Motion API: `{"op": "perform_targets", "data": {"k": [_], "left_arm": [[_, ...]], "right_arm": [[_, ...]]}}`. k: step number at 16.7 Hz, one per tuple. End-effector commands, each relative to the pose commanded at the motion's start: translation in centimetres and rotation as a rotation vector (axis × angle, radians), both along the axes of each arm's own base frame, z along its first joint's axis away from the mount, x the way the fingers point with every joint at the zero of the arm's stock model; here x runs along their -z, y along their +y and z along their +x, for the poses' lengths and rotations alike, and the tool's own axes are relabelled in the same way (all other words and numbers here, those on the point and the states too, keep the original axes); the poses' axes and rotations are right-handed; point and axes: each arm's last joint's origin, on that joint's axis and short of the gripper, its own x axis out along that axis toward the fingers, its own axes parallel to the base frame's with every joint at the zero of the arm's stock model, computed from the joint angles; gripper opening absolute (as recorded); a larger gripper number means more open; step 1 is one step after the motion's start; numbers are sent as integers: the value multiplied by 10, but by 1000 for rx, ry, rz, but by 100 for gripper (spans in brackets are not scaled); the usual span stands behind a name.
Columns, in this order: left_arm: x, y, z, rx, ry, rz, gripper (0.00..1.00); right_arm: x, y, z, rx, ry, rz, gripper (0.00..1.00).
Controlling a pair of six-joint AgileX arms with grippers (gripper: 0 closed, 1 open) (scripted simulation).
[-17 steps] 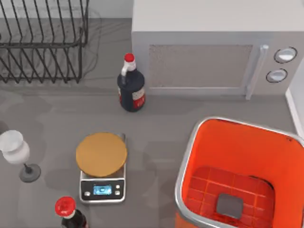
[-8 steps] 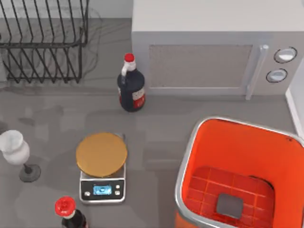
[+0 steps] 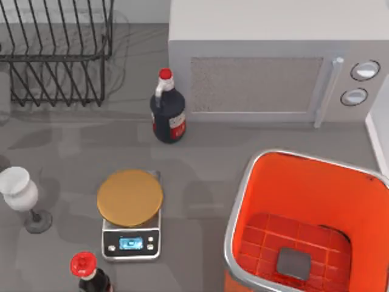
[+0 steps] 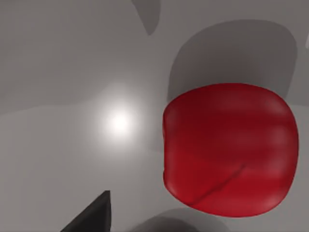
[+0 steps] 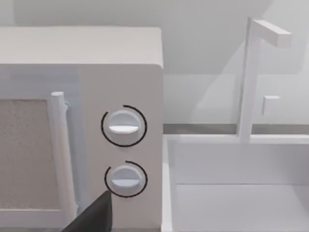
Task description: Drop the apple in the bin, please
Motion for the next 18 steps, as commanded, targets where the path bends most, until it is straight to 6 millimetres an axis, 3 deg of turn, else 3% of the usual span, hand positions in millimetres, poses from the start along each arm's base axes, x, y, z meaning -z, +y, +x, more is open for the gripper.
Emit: {"op": "perform_targets", "data": {"k": [4, 11, 15, 18], "left_arm": [[6, -1, 0, 1, 4, 0, 100], [68, 6, 1, 0, -1, 0, 100], [70, 6, 0, 0, 0, 0, 100], [70, 6, 0, 0, 0, 0, 77]], "right_arm": [[0, 0, 0, 0, 0, 0, 100], [0, 0, 0, 0, 0, 0, 100], [0, 0, 0, 0, 0, 0, 100], [0, 0, 0, 0, 0, 0, 100]]}}
